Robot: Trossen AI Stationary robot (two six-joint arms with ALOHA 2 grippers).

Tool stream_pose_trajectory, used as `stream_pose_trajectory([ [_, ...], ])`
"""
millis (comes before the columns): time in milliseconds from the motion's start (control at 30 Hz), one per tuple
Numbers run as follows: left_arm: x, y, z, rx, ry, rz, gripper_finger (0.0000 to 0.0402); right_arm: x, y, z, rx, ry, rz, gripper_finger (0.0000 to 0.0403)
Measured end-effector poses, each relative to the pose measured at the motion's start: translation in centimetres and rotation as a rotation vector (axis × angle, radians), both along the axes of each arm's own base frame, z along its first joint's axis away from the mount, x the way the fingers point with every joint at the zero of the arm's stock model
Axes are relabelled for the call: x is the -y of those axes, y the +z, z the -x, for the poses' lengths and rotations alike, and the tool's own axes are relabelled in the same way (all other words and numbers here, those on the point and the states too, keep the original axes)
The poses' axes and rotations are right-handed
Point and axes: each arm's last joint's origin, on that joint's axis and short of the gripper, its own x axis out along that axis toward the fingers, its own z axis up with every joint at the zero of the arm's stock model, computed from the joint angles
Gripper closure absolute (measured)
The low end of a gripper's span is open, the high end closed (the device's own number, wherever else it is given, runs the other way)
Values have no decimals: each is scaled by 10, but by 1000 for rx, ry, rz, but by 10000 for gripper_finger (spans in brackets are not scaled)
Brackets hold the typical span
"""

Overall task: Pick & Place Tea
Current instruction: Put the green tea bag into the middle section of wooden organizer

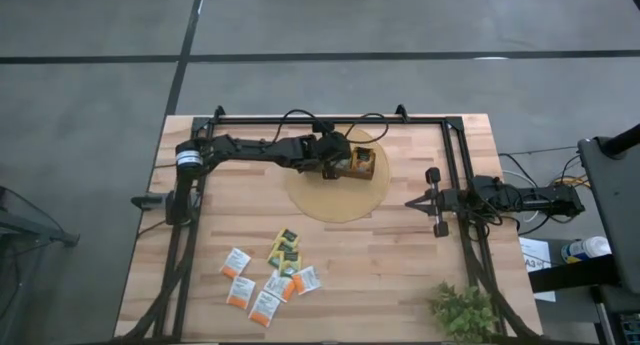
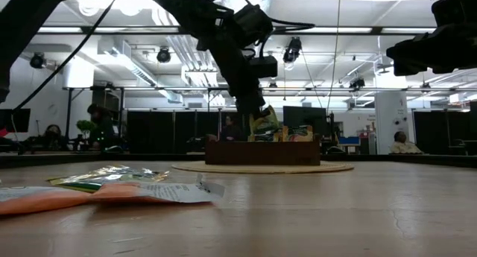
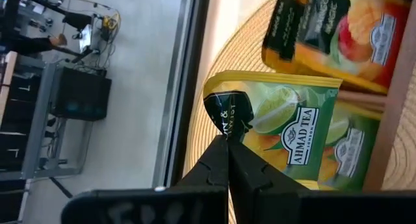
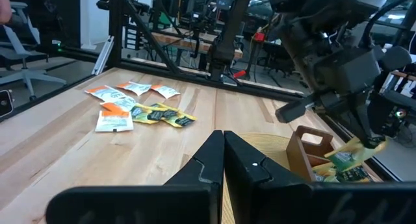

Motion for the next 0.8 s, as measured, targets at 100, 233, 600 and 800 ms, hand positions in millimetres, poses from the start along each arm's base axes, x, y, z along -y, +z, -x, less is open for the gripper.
stream_pose_trajectory([
  [100, 0, -3, -2, 9, -15, 10, 401, 0, 0, 0, 0, 0, 0, 394],
  [233, 0, -10, -4, -26, -41, 8, 401, 0, 0, 0, 0, 0, 0, 394],
  [600, -1, -13, -5, -82, -88, -30, 401, 0, 0, 0, 0, 0, 0, 394],
  [800, -2, -13, -4, -103, -82, -53, 401, 0, 0, 0, 0, 0, 0, 394],
])
